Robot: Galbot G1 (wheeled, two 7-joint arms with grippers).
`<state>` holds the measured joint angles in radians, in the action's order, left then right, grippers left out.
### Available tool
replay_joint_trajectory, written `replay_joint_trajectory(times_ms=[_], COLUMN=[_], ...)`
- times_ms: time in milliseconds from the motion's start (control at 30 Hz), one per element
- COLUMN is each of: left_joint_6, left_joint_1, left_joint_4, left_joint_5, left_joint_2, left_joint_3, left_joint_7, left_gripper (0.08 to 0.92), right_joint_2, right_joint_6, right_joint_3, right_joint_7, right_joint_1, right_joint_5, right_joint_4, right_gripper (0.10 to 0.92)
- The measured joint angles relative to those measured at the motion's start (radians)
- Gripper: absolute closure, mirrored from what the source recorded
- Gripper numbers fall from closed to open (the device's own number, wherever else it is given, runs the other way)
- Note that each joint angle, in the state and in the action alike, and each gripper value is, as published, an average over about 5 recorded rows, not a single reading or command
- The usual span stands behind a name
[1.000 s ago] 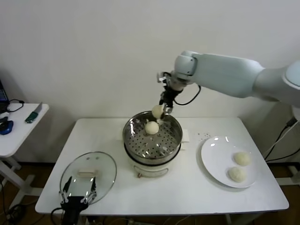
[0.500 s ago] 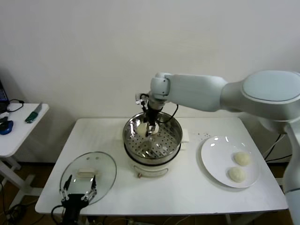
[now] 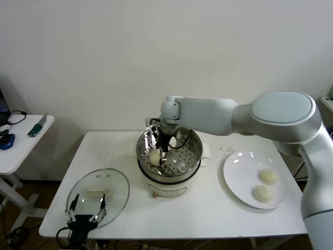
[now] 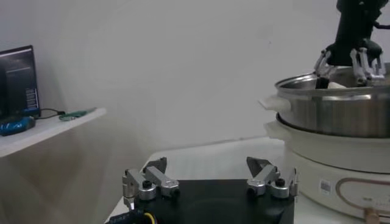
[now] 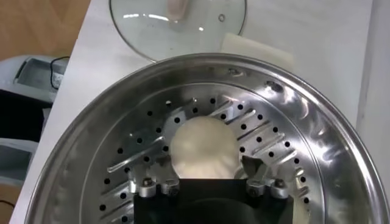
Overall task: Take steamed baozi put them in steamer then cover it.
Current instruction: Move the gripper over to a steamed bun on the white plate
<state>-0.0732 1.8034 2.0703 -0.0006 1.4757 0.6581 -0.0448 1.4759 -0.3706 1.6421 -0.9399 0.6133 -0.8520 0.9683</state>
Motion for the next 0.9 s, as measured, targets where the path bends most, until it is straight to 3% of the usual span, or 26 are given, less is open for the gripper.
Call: replay_joint_trajectory(times_ms=[467, 900], left_joint_6=[-0.006, 0.002], left_joint_1=[0.017, 0.034], left_joint_4=[0.008, 0.016], left_joint_5=[-0.013, -0.019], left_joint_2=[-0.015, -0.03], left_joint_3=[0.006, 0.011], left_joint_7=[-0.002, 0.005], left_gripper=[0.177, 0.177], right_joint_2=[-0.111, -0.459], right_joint_6=[0.078, 0.112], right_joint_3=[0.034, 0.062], right_joint_7=[-0.086, -0.141], right_joint_1=[0.132, 0.232], right_joint_5=[0.009, 0.129], right_joint_4=[0.076, 0.288], right_gripper=[0.203, 0.203])
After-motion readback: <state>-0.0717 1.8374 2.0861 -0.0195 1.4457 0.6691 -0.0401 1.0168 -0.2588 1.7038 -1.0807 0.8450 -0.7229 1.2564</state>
